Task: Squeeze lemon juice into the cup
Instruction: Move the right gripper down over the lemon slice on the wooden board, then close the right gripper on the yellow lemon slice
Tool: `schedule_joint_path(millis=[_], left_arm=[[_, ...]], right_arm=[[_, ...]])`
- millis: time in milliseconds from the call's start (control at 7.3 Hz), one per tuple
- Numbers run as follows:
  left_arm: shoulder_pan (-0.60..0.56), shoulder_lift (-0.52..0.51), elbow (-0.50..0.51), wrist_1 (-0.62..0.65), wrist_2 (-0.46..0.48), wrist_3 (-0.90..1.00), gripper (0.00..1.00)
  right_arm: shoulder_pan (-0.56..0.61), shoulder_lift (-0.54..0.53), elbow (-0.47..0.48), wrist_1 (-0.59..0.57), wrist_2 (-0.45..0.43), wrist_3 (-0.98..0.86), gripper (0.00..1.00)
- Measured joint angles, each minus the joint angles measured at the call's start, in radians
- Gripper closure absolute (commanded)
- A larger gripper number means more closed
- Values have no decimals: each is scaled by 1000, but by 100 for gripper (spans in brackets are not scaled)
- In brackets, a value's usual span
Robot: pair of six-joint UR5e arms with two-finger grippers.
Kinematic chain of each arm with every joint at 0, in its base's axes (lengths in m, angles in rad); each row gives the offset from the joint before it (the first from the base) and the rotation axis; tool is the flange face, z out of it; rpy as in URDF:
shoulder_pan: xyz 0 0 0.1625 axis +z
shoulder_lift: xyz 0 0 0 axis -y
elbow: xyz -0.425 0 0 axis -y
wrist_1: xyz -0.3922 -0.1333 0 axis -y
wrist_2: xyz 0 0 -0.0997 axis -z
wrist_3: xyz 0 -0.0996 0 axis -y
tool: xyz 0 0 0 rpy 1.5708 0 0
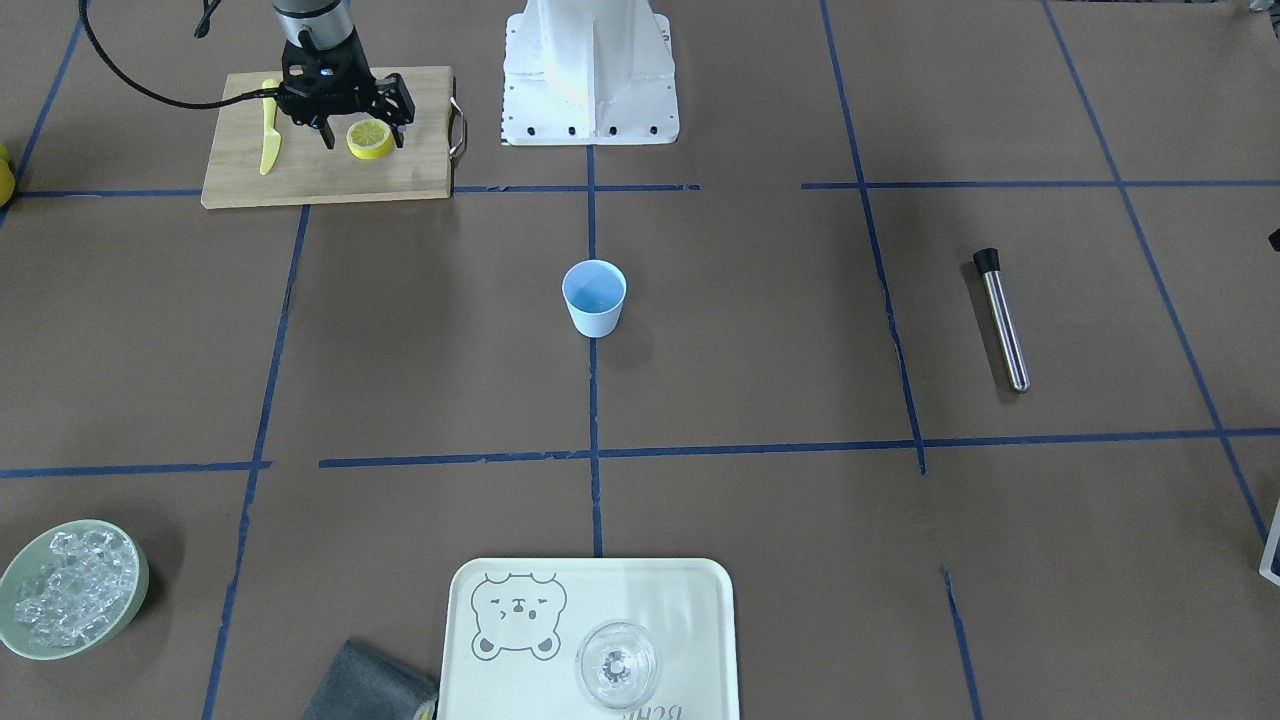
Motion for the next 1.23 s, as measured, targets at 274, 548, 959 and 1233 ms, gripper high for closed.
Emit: schedule_joint_path(millis=[274, 548, 959, 1233], left_arm=[[0, 0, 0, -1, 0, 0, 0], [0, 0, 0, -1, 0, 0, 0], [0, 0, 0, -1, 0, 1, 0], [0, 0, -1, -2, 0, 2, 0]], right_arm=[[-10, -12, -2, 5, 14, 3, 0], [-24, -11, -4, 6, 17, 4, 0], [-43, -6, -20, 7, 17, 3, 4], [-47, -6, -25, 7, 17, 3, 9]])
